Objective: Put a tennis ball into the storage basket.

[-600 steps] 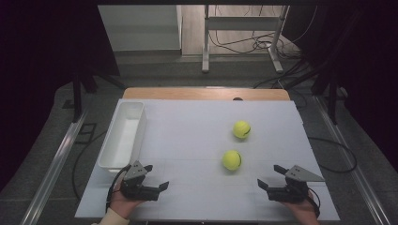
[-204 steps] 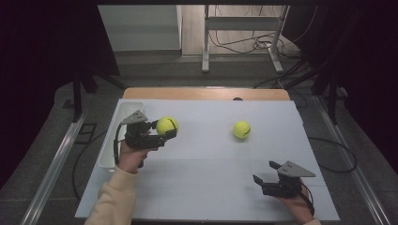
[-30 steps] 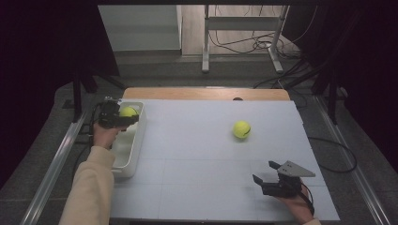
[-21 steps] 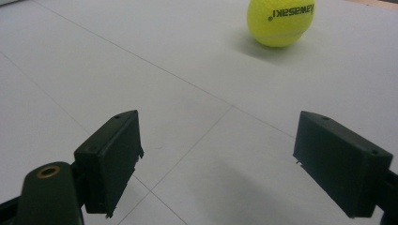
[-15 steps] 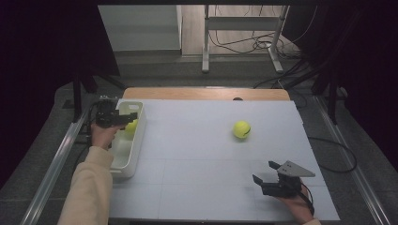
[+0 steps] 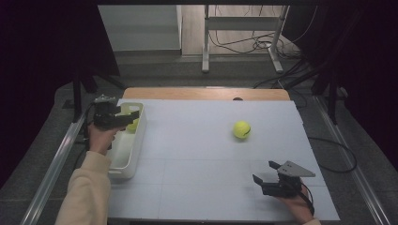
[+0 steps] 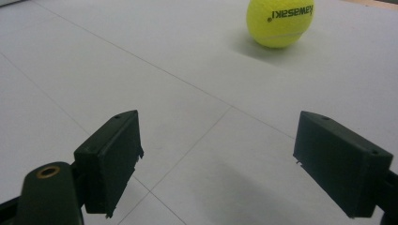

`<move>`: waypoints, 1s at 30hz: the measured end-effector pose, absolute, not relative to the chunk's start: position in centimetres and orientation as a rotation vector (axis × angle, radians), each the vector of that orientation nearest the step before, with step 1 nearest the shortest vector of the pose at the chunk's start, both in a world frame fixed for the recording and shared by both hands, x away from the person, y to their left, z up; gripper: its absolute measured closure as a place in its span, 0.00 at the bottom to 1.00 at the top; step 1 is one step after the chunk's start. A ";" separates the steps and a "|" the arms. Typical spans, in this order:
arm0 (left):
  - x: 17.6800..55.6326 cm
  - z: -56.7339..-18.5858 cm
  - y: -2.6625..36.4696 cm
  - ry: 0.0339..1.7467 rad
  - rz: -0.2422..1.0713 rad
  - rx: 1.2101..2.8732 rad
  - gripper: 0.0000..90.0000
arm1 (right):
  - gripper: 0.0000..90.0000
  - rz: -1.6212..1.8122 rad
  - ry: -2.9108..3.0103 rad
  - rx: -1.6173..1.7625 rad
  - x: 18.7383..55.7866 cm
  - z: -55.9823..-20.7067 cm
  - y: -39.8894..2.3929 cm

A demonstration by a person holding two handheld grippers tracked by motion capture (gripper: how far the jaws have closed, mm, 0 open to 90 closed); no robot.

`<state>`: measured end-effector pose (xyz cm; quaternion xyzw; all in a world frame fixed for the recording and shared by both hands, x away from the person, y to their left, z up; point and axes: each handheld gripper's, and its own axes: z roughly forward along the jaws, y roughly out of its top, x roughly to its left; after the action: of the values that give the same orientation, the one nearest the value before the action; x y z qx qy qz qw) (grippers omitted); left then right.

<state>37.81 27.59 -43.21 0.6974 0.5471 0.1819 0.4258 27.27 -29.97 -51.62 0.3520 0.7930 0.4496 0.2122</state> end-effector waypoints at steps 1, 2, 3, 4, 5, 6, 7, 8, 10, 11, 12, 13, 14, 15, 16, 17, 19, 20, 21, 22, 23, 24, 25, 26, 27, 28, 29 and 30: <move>37.8 -43.2 27.6 1.368 0.455 1.743 0.16 | 0.18 1.249 2.202 0.978 27.3 -51.6 -30.0; 37.7 -43.2 27.4 1.354 0.448 1.738 0.16 | 0.18 1.249 2.202 0.978 27.3 -51.6 -30.0; 37.5 -43.3 27.3 1.343 0.436 1.736 0.16 | 0.18 1.248 2.203 0.977 27.3 -51.6 -30.0; 37.5 -43.3 27.3 1.331 0.430 1.735 0.17 | 0.18 1.248 2.203 0.977 27.3 -51.6 -30.0; 37.4 -43.4 27.1 1.323 0.420 1.731 0.17 | 0.18 1.248 2.202 0.978 27.3 -51.6 -30.0; 37.3 -43.4 27.1 1.314 0.415 1.734 0.17 | 0.18 1.248 2.202 0.978 27.3 -51.6 -30.0; 37.2 -43.4 26.9 1.306 0.412 1.732 0.17 | 0.18 1.248 2.202 0.979 27.3 -51.6 -30.0; 37.0 -43.4 26.9 1.296 0.411 1.731 0.17 | 0.18 1.248 2.201 0.980 27.3 -51.6 -30.0; 36.8 -43.3 26.6 1.274 0.405 1.730 0.17 | 0.18 1.246 2.200 0.982 27.3 -51.6 -30.0; 36.7 -43.2 26.4 1.264 0.401 1.731 0.17 | 0.18 1.246 2.199 0.984 27.3 -51.6 -30.0; 36.6 -43.2 26.2 1.250 0.397 1.732 0.17 | 0.18 1.247 2.199 0.985 27.3 -51.6 -30.0; 36.4 -43.1 26.0 1.237 0.389 1.733 0.17 | 0.18 1.247 2.199 0.986 27.3 -51.6 -30.0; 36.3 -43.1 25.8 1.222 0.383 1.731 0.17 | 0.18 1.248 2.198 0.987 27.4 -51.6 -30.0; 36.1 -43.1 25.6 1.209 0.381 1.731 0.17 | 0.18 1.249 2.197 0.989 27.4 -51.6 -30.1; 36.0 -43.0 25.3 1.192 0.377 1.732 0.17 | 0.18 1.251 2.196 0.991 27.4 -51.6 -30.1; 35.8 -43.0 25.1 1.184 0.376 1.732 0.17 | 0.18 1.252 2.194 0.992 27.4 -51.6 -30.1; 35.6 -43.1 24.8 1.168 0.376 1.731 0.18 | 0.18 1.252 2.192 0.993 27.4 -51.6 -30.1; 35.5 -43.1 24.7 1.158 0.372 1.734 0.18 | 0.18 1.253 2.188 0.992 27.4 -51.6 -30.1; 35.4 -43.2 24.5 1.153 0.366 1.734 0.18 | 0.18 1.258 2.187 0.991 27.4 -51.6 -30.1; 35.3 -43.2 24.4 1.147 0.362 1.735 0.18 | 0.18 1.258 2.186 0.992 27.3 -51.6 -30.1; 35.2 -43.2 24.3 1.141 0.362 1.738 0.18 | 0.18 1.258 2.186 0.992 27.3 -51.6 -30.1; 35.0 -43.3 24.2 1.135 0.362 1.740 0.18 | 0.18 1.258 2.185 0.992 27.3 -51.6 -30.1; 34.8 -43.3 24.1 1.128 0.363 1.740 0.18 | 0.18 1.257 2.184 0.992 27.3 -51.6 -30.1; 34.7 -43.3 24.0 1.123 0.364 1.735 0.18 | 0.18 1.257 2.184 0.991 27.3 -51.6 -30.1; 34.5 -43.3 24.0 1.120 0.360 1.723 0.18 | 0.18 1.257 2.184 0.992 27.3 -51.6 -30.1; 34.5 -43.3 24.0 1.120 0.360 1.723 0.18 | 0.18 1.257 2.184 0.992 27.3 -51.6 -30.1; 34.2 -43.4 23.9 1.107 0.352 1.707 0.18 | 0.18 1.256 2.184 0.992 27.4 -51.6 -30.1; 34.2 -43.4 23.7 1.104 0.350 1.712 0.19 | 0.18 1.256 2.182 0.993 27.4 -51.6 -30.1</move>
<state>34.20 23.74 -43.40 0.7115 0.4587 0.1457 0.5120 27.38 -30.13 -51.58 0.3584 0.7873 0.4530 0.2156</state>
